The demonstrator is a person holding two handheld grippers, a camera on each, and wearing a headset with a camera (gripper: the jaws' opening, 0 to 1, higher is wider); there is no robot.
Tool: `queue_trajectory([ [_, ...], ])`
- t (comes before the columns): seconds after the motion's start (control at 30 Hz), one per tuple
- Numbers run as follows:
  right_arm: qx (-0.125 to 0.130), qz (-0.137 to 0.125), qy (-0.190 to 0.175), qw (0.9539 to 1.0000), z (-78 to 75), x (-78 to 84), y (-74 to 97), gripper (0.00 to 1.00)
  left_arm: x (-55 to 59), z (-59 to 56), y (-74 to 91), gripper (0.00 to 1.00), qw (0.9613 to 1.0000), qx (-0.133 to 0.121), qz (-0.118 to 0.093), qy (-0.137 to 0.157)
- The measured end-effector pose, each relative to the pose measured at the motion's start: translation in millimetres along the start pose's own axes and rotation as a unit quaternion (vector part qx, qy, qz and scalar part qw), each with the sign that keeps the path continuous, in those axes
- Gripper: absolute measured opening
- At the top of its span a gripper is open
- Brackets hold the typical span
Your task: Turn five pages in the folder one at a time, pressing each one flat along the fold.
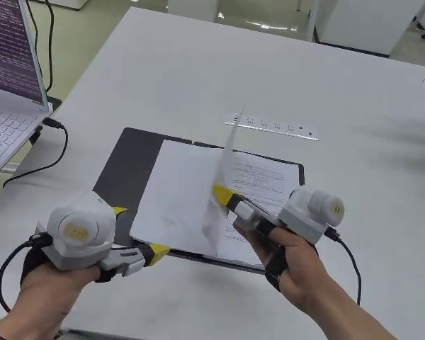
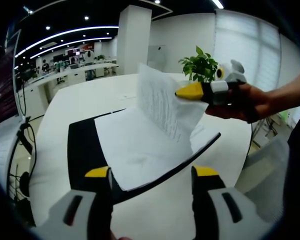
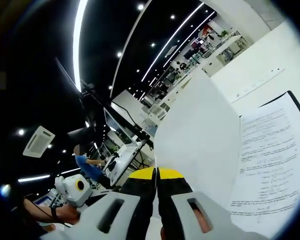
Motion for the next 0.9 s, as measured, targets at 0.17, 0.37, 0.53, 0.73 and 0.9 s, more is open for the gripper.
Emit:
queue_trajectory([
  [0.17, -0.004, 0.006, -0.002, 1.0000, 1.7, 3.7, -10.2, 0.00, 0.3, 5.5, 7.7, 0.65, 1.0000, -0.004, -0.004, 0.004],
  [0.37, -0.007, 0.022, -0.006, 0.9997, 3.5, 13.7, -27.5, 0.00, 1.0, 9.4, 18.4, 0.67, 0.9999, -0.008, -0.008, 0.008],
  [0.53, -0.009, 0.035, -0.013, 0.9993, 3.2, 23.4, -39.5, 0.00, 1.3, 13.8, 27.3, 0.67, 0.9998, -0.013, -0.014, 0.011],
  [0.73, -0.002, 0.052, -0.019, 0.9985, 1.4, 33.2, -52.4, 0.00, 5.6, 21.7, 35.5, 0.68, 0.9995, -0.022, -0.015, 0.018],
  [0.9, 0.004, 0.055, -0.031, 0.9980, 0.1, 41.0, -61.2, 0.00, 6.7, 23.5, 39.1, 0.68, 0.9993, -0.025, -0.016, 0.022],
])
Point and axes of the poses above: the centre of the closed fingertips' face, and the gripper's own axes: y roughly backward along the fingers, z roughly to its left, x roughly out of its underside, the point moved 8 cm from there along y, roughly backward along the fingers, and after that the axes turned 2 degrees about -z, right-handed, at the moved point
